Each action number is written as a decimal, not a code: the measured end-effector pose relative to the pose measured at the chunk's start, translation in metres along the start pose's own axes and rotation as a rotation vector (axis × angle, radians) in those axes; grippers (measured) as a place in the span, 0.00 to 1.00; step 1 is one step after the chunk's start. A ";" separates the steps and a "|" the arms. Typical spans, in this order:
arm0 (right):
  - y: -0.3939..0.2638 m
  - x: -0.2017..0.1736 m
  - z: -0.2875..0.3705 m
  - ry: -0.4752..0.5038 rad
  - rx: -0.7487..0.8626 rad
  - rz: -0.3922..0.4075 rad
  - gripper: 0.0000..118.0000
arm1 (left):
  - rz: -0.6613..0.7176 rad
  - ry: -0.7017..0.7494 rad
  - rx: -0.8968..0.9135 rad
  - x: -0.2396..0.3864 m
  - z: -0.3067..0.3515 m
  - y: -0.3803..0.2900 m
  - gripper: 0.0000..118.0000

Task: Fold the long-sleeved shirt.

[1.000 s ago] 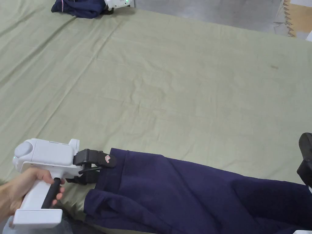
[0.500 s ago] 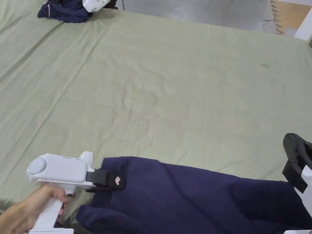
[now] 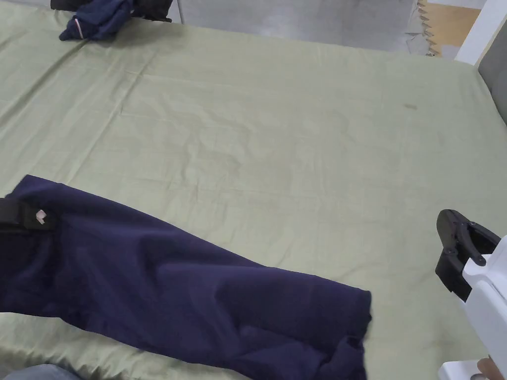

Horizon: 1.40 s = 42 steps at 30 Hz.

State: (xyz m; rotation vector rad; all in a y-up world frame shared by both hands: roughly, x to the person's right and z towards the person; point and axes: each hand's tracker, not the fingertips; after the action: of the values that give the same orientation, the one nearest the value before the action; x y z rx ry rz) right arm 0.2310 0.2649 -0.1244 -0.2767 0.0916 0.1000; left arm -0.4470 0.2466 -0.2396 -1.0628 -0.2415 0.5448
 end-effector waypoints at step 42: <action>-0.035 0.031 0.029 -0.096 -0.054 -0.075 0.00 | -0.070 -0.358 -0.265 0.230 -0.179 -0.163 0.12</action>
State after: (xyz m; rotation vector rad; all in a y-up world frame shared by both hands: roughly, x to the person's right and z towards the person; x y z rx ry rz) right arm 0.2680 0.2422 -0.0905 -0.3286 -0.0173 0.0409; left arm -0.1242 0.1724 -0.1975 -1.2029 -0.6781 0.6510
